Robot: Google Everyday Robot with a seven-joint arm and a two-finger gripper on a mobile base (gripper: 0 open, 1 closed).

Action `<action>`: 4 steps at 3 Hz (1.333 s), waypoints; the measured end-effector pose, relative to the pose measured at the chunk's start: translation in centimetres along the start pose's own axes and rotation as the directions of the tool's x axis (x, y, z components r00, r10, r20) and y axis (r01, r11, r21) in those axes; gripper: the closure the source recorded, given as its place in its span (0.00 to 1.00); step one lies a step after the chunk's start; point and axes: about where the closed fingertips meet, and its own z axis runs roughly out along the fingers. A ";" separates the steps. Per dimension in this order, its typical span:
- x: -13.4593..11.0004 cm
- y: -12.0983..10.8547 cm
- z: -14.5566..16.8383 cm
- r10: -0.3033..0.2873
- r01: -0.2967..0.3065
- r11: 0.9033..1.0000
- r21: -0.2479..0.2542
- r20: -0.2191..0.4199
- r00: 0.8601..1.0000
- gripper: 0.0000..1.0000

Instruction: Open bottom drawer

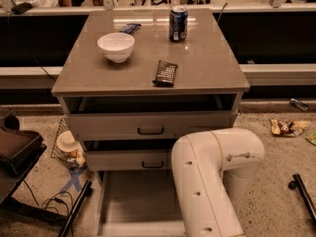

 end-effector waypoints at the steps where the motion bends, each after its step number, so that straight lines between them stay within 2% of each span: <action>1: 0.0 0.1 0.1 0.000 0.000 1.000 -0.002 0.001 1.000 0.51; 2: -0.1 0.2 0.2 0.000 0.000 1.000 -0.005 0.002 1.000 0.20; 3: -0.2 0.1 0.3 0.000 0.000 1.000 -0.006 0.003 1.000 0.00; 4: -0.2 0.1 0.3 0.000 0.000 1.000 -0.006 0.003 1.000 0.00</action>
Offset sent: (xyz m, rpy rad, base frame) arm -0.0008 0.0006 -0.0006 0.0007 0.0015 0.0004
